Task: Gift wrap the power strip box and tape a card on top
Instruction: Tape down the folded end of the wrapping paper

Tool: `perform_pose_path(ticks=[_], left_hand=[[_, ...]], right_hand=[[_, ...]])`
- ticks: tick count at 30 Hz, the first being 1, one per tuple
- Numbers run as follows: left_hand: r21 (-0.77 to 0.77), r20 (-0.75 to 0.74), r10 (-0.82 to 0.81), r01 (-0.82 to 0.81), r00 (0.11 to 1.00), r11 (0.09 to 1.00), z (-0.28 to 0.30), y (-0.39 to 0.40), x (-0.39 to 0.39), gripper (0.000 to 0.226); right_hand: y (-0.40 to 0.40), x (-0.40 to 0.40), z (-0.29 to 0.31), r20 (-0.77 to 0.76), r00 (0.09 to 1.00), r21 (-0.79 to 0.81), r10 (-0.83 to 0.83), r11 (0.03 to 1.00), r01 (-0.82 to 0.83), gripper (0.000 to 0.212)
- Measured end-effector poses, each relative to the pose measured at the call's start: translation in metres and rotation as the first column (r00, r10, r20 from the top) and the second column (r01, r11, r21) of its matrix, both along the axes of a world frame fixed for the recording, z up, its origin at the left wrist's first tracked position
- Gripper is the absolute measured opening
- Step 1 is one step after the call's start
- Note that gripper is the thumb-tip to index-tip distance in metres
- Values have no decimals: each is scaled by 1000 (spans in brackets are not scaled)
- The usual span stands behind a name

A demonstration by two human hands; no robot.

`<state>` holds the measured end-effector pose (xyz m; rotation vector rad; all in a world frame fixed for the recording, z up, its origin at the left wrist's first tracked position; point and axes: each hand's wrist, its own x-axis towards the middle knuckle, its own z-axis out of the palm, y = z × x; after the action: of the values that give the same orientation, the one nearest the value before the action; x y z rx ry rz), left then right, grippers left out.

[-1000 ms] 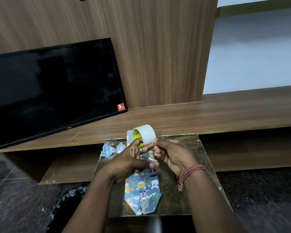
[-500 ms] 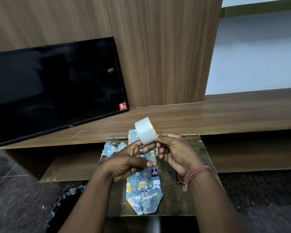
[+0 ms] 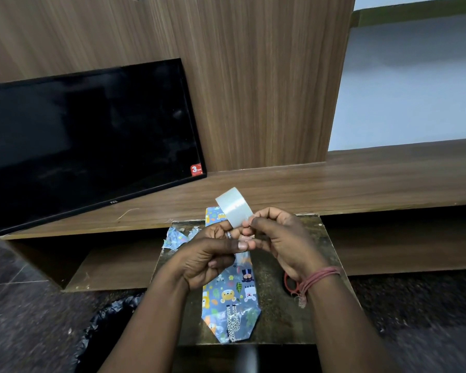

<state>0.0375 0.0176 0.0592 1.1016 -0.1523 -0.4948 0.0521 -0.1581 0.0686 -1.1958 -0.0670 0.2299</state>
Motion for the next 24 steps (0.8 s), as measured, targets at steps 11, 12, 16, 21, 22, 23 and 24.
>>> perform_pose_path(ticks=[11, 12, 16, 21, 22, 23, 24], left_hand=[[55, 32, -62, 60, 998, 997, 4, 8, -2, 65], [70, 39, -64, 61, 997, 996, 5, 7, -2, 62], [62, 35, -54, 52, 998, 997, 9, 5, -6, 59], [51, 18, -46, 45, 999, 998, 13, 5, -10, 56], [57, 17, -46, 45, 999, 997, 14, 5, -11, 56], [63, 11, -45, 44, 999, 997, 14, 5, -12, 57], [70, 6, -48, 47, 999, 996, 14, 5, -11, 58]], right_hand=[[0, -1, 2, 156, 987, -185, -31, 981, 60, 7], [1, -1, 0, 218, 975, -261, -53, 959, 111, 7], [1, 2, -7, 377, 918, -415, -124, 864, 287, 9], [2, 6, -12, 350, 922, -460, -162, 828, 320, 11], [2, 7, -13, 341, 925, -456, -168, 831, 319, 11], [2, 7, -13, 340, 924, -457, -174, 828, 324, 11], [2, 7, -13, 342, 922, -468, -180, 819, 333, 12]])
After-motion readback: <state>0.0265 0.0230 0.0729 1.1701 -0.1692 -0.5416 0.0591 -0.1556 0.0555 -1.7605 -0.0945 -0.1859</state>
